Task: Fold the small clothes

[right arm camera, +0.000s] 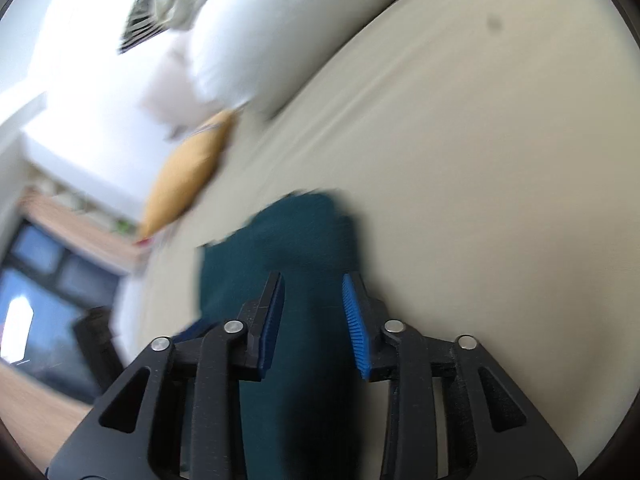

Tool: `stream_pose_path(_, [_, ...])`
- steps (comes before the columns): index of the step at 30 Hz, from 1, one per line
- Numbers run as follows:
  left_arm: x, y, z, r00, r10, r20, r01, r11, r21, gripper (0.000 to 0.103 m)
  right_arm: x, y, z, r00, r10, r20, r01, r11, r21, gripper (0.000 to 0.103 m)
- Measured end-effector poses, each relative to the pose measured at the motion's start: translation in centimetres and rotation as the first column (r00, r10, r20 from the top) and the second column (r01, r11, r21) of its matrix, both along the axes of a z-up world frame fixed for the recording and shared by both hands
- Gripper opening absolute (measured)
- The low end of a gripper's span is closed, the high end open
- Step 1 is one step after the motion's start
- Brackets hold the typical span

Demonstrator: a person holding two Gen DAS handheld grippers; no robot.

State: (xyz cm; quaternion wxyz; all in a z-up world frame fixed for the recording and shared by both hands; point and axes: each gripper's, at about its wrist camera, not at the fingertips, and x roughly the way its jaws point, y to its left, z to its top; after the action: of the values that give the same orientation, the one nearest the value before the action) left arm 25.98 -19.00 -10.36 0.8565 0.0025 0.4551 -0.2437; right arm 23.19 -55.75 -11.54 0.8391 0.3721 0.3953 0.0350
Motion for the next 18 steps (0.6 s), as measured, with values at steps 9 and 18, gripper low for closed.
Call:
stream_pose_path(9, [-3.7, 6.8, 3.7, 0.980, 0.197, 0.011, -0.194, 0.971, -0.138, 0.075, -5.0, 0.0, 3.6, 0.999, 0.049, 0.018, -0.047, 0.995, -0.083, 0.080])
stream_pose_path(18, [-3.1, 5.6, -0.4, 0.962, 0.115, -0.248, -0.160, 0.972, -0.171, 0.079, -4.5, 2.9, 1.6, 0.977, 0.184, -0.104, -0.192, 0.979, -0.072, 0.069])
